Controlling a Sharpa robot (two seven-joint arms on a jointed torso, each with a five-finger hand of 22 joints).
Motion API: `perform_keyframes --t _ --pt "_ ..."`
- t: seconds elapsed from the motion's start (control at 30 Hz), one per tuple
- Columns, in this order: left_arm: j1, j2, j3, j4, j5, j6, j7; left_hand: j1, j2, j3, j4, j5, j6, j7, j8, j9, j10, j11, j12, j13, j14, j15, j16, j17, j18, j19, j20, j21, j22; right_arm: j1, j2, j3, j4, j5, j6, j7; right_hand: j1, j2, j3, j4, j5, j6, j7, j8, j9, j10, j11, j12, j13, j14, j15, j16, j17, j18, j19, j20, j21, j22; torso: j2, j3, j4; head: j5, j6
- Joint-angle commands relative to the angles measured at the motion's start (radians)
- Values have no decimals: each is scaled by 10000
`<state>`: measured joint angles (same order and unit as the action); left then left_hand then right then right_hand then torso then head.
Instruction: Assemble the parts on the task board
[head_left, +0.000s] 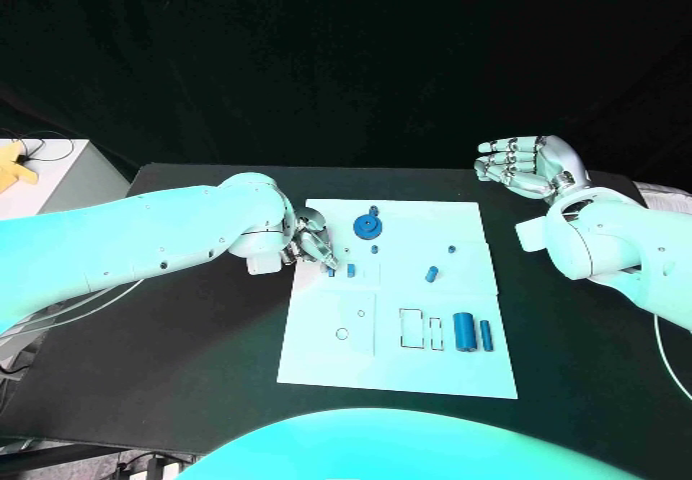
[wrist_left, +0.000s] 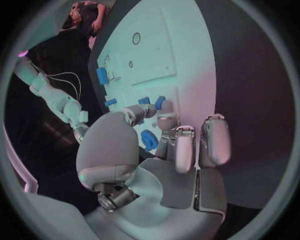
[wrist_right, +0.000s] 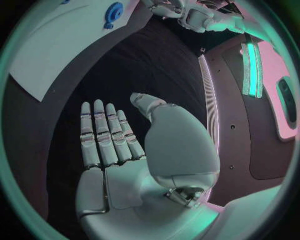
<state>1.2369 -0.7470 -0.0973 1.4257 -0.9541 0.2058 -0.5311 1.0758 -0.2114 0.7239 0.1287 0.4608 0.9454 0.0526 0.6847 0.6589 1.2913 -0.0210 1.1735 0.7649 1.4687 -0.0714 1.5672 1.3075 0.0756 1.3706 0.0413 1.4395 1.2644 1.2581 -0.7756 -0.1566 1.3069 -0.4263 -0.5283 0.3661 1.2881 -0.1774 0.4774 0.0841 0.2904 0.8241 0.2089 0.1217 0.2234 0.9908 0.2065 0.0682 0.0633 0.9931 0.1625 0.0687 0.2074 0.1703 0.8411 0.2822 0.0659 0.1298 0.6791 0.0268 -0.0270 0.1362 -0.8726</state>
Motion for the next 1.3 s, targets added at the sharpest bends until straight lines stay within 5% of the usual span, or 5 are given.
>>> perform_keyframes --t 0.03,0.73,0.83,0.9,1.3 --pt "-50 60 -22 -11 -126 211 45 -153 -34 1103 -1242 -65 -76 -70 0 27 24 -60 -50 -37 1021 -76 36 2633 -68 10 -59 -30 -18 -2 -11 4 24 8 106 108 -30 8 -57 -4 -11 79 579 -59 -9 45 14 -49 -4 5 74 -18 -8 122 -57 12 -7 -8 -7 -5 8 -13 0" --pt "-115 -131 -13 146 -365 33 86 -1064 -108 -2292 688 -233 90 -82 -338 -193 -189 -47 -169 -66 989 -76 -13 2531 -44 -33 -74 -214 -184 -13 -32 4 44 18 126 114 -39 20 -64 0 -8 75 581 -71 -22 43 16 -51 -4 6 75 -19 -29 121 -58 14 -7 -38 -8 -14 -2 -36 0" --pt "-118 -177 9 205 -299 -53 105 -1163 -115 -2624 1120 -388 95 -63 -376 -217 -225 -27 -194 -96 981 -59 -24 2507 -40 -42 -59 -232 -202 -21 -35 4 44 19 130 115 -40 21 -65 0 -8 83 582 -70 -21 43 16 -51 -4 6 76 -19 -31 121 -59 14 -7 -40 -7 -17 1 -48 0" --pt "-119 -212 33 252 -243 -113 118 -1129 -102 -2969 1570 -1182 100 -64 -384 -221 -256 -22 -206 -121 975 -48 -35 2487 -33 -53 -48 -251 -222 -28 -35 4 44 19 134 116 -39 22 -65 -1 -7 83 582 -72 -22 43 16 -51 -4 4 77 -20 -33 120 -61 14 -8 -43 -11 -20 0 -49 0" --pt "-112 -486 294 589 44 -487 209 -1194 1 -3244 1643 -1628 92 -59 -392 -226 -329 -15 -286 -270 953 -49 -68 2420 -19 -89 -45 -288 -283 -65 -39 4 34 29 137 125 -37 23 -65 -3 -6 81 583 -74 -25 43 17 -51 -4 1 78 -21 -37 119 -65 15 -10 -49 -8 -21 2 -94 0"
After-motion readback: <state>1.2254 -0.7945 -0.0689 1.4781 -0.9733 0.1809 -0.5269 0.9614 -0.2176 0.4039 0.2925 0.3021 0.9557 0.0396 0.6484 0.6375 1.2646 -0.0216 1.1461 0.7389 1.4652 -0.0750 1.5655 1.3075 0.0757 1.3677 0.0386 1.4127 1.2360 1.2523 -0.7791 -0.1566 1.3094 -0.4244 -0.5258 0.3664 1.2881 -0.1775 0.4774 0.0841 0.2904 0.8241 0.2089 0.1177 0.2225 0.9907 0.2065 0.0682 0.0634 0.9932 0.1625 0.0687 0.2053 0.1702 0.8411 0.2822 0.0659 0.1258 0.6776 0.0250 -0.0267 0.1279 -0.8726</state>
